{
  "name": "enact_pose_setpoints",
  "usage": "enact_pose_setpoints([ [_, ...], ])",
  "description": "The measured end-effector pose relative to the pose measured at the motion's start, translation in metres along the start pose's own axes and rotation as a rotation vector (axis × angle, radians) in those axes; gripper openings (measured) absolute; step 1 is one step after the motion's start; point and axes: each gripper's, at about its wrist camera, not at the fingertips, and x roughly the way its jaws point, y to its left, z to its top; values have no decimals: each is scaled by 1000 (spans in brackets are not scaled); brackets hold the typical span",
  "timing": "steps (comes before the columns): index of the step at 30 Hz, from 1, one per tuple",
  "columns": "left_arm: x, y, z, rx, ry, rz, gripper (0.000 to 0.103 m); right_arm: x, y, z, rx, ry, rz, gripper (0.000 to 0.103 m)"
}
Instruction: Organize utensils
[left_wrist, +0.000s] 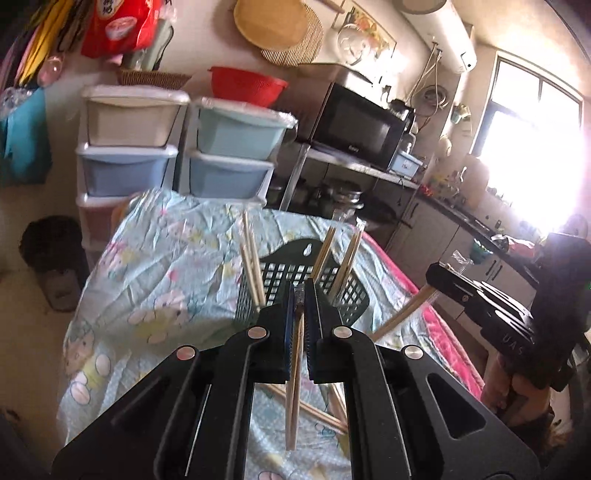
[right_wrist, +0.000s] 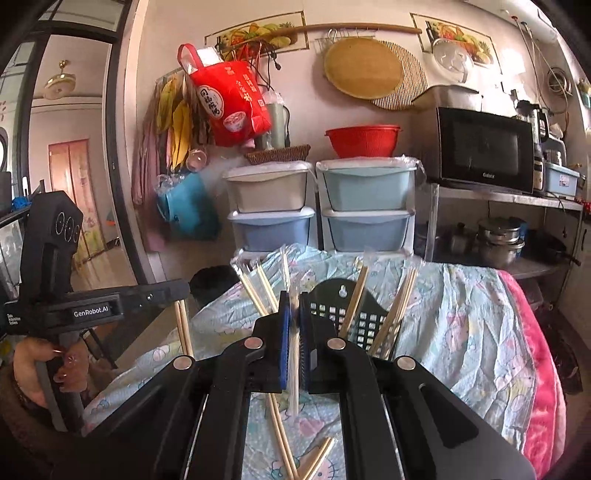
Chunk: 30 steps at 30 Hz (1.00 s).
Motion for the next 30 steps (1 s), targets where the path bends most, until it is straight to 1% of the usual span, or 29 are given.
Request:
enact_pose_setpoints([
  [9,-7,-5,30,-5,-79,-13,3,-6,1,16,-16,-59,-8,5],
  [19,-11,-27,74,39,-195,21,3,-9,0,39,-26,-126,-3,5],
  [24,-7,-35,88,59,-215,35,3,-9,-4,50,-35,-144,-18,5],
  [30,8,-34,100,50,-220,46,3,-5,-13,58,-31,-150,-37,5],
])
